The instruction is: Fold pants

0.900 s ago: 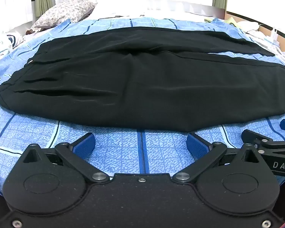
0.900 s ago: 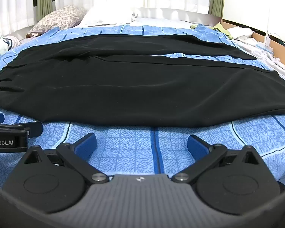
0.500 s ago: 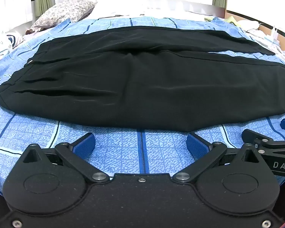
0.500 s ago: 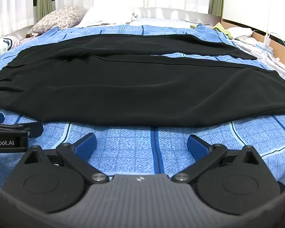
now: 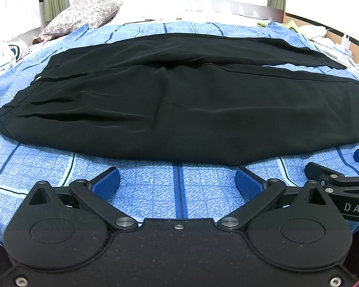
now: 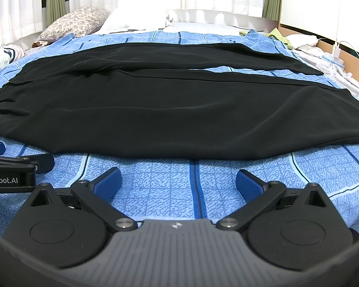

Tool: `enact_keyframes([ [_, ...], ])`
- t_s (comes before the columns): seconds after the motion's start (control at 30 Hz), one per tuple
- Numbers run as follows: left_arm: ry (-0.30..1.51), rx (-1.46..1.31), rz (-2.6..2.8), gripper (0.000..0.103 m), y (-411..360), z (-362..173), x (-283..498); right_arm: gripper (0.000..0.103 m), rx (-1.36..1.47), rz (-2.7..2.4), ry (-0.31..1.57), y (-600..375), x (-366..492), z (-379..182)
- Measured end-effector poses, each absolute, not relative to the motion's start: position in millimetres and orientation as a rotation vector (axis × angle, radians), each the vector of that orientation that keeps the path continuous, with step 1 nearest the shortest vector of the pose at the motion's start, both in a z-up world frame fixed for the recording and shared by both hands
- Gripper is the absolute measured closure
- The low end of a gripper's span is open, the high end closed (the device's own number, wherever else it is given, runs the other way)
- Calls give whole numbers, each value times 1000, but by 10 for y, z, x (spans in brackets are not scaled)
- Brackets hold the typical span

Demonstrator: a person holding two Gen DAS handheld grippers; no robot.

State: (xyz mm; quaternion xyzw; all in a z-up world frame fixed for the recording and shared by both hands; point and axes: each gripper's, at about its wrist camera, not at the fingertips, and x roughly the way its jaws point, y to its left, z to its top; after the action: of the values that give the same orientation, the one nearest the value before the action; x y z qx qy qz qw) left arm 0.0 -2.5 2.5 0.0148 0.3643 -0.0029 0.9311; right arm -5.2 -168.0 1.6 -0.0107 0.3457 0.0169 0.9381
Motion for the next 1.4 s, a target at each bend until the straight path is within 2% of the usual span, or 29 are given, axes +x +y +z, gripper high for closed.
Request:
enact_keyframes([
  [1.4, 746, 33, -5, 0, -4, 18, 43, 0, -23, 33, 705, -1675, -46, 26],
])
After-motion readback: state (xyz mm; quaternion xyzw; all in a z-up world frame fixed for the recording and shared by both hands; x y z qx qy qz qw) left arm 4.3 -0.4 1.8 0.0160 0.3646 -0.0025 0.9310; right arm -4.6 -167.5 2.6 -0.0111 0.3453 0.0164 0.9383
